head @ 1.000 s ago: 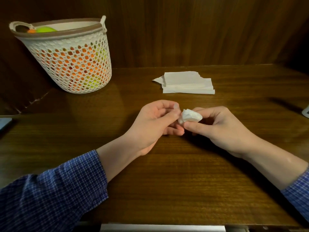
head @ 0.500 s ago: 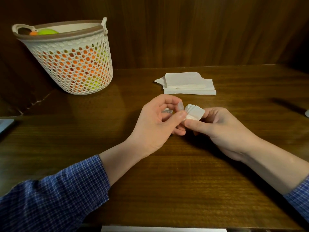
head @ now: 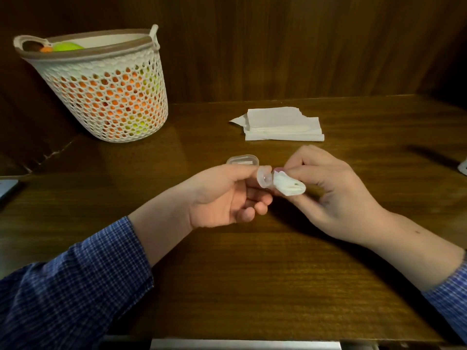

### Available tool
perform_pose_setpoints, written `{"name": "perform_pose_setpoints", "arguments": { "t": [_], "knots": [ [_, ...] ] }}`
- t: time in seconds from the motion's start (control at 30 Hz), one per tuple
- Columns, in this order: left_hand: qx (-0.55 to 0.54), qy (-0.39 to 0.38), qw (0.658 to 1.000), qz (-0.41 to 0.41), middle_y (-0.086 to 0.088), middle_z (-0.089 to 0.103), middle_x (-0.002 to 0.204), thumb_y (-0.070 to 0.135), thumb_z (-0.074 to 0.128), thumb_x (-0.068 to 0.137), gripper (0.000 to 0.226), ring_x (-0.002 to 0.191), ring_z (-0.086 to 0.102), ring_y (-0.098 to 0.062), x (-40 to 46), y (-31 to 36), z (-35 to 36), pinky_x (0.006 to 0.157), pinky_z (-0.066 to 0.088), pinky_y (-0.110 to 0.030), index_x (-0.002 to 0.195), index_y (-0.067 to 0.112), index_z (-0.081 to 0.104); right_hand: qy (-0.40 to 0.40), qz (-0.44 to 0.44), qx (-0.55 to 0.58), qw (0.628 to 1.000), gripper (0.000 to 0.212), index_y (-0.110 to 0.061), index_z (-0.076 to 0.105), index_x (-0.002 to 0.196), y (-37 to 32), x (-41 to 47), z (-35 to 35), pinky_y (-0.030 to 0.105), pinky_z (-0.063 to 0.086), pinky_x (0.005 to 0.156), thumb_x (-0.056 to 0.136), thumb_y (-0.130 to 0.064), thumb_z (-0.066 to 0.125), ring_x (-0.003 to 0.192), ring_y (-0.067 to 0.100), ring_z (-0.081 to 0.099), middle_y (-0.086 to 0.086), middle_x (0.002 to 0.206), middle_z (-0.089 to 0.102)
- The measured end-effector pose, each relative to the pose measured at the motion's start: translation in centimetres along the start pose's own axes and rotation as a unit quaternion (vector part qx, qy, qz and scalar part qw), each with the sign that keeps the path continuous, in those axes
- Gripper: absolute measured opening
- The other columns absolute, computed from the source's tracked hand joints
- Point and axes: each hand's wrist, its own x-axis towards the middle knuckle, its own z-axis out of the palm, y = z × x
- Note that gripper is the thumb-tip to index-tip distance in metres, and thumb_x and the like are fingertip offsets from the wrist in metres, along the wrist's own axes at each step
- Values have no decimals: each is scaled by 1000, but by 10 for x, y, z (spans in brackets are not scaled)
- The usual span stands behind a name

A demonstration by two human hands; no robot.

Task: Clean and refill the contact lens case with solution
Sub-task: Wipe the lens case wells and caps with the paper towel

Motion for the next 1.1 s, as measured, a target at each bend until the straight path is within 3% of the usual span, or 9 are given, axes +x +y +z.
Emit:
{"name": "perform_pose_setpoints", "arguments": {
  "t": [0.2, 0.3, 0.53, 0.67, 0.8, 0.9, 0.93, 1.0, 1.1],
  "knots": [
    [-32, -42, 998, -39, -12, 71, 81, 20, 76, 84, 22, 65, 70, -13, -5, 5, -8, 57, 61, -21, 97, 4, 79, -45, -20, 17, 999, 15, -19, 79, 106, 0, -1, 1, 48, 55, 72, 93, -20, 72, 90, 22, 57, -4, 95, 62],
    [-37, -35, 998, -36, -14, 72, 84, 14, 74, 84, 27, 69, 72, -15, -4, 5, -8, 58, 62, -22, 107, 0, 73, -60, 5, 33, 998, 17, -23, 80, 107, -2, -2, -1, 50, 56, 75, 92, -23, 71, 92, 22, 58, -6, 96, 62],
    [114, 38, 986, 113, -11, 74, 91, 18, 68, 87, 46, 85, 72, -18, -2, -2, -2, 74, 61, -27, 128, -2, 68, -63, 187, 190, 962, 19, -25, 81, 104, -9, 0, -5, 33, 53, 83, 93, -32, 67, 97, 20, 65, -5, 98, 70],
    [170, 133, 956, 200, -11, 79, 99, 13, 71, 88, 36, 92, 77, -22, 1, -8, 6, 77, 63, -31, 123, 6, 72, -37, 310, 337, 888, 15, -21, 83, 93, -11, 4, -5, 35, 52, 81, 94, -22, 69, 88, 12, 68, 0, 96, 78],
    [314, 230, 870, 302, -3, 79, 101, 5, 73, 92, 31, 91, 78, -19, 4, -16, 11, 77, 65, -33, 121, 13, 74, -28, 403, 438, 803, 15, -12, 79, 76, -11, 8, -4, 29, 43, 69, 85, -22, 73, 71, 15, 52, 9, 76, 67],
    [369, 257, 820, 355, 5, 77, 105, 7, 75, 92, 31, 97, 75, -11, 5, -20, 11, 80, 64, -28, 121, 19, 74, -30, 451, 543, 708, 18, -4, 72, 90, -9, 14, -5, 29, 38, 64, 82, -20, 73, 66, 13, 48, 5, 73, 58],
    [361, 256, 823, 355, 5, 78, 105, 7, 74, 92, 30, 97, 75, -11, 6, -19, 10, 79, 63, -27, 120, 19, 74, -22, 454, 568, 686, 22, -4, 72, 99, -8, 15, -6, 28, 37, 64, 82, -19, 73, 66, 12, 48, 4, 77, 60],
    [265, 234, 880, 319, -1, 79, 102, 8, 69, 96, 25, 96, 77, -16, 6, -14, 8, 80, 63, -30, 119, 15, 75, 4, 452, 571, 686, 22, -6, 75, 100, -7, 17, -8, 29, 38, 66, 83, -20, 73, 66, 10, 51, 4, 82, 64],
    [44, 161, 959, 229, -7, 79, 97, 11, 59, 102, 21, 93, 76, -19, 6, -6, 5, 77, 61, -28, 117, 10, 73, 58, 404, 417, 812, 8, -19, 80, 78, -7, 12, -10, 36, 48, 75, 83, -25, 76, 77, 13, 65, 1, 80, 75]
  ]
}}
